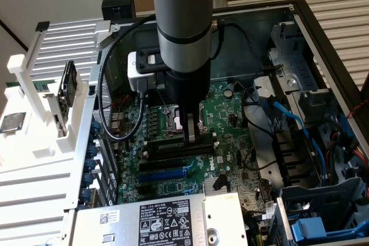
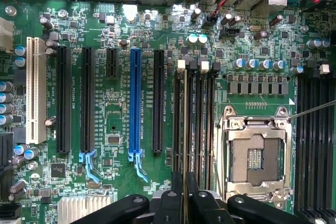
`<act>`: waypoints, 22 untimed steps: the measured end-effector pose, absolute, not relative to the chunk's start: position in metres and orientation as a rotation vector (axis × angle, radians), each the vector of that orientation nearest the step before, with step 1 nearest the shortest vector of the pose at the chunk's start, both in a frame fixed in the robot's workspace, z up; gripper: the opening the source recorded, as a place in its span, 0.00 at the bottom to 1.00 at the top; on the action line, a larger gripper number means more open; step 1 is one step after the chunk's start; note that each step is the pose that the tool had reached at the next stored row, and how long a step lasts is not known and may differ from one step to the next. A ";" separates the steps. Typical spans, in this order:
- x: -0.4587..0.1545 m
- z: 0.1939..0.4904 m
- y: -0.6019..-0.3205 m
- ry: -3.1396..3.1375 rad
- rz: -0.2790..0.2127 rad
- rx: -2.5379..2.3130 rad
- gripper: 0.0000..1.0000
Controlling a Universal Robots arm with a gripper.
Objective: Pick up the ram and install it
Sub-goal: 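Insert the ram into the slot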
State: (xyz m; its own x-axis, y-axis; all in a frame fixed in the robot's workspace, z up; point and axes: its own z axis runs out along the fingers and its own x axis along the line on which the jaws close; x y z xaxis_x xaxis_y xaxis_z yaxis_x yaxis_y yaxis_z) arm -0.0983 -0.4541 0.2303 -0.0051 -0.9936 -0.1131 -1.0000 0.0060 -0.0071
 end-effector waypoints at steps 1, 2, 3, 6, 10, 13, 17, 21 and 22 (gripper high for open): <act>-0.098 0.230 -0.454 2.166 0.114 -2.154 0.14; -0.098 0.230 -0.454 2.166 0.114 -2.154 0.14; -0.098 0.230 -0.454 2.166 0.114 -2.154 0.14; -0.098 0.230 -0.454 2.166 0.113 -2.154 0.14; -0.098 0.230 -0.455 2.166 0.113 -2.154 0.14; -0.098 0.230 -0.455 2.166 0.113 -2.154 0.14; -0.098 0.230 -0.454 2.167 0.113 -2.154 0.14; -0.098 0.230 -0.453 2.168 0.113 -2.153 0.14; -0.098 0.230 -0.453 2.168 0.113 -2.152 0.14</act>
State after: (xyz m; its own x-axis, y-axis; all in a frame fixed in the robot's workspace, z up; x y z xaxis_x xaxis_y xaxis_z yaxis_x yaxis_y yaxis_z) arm -0.0983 -0.4534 0.2298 -0.0069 -0.9937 -0.1116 -0.9999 0.0077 -0.0071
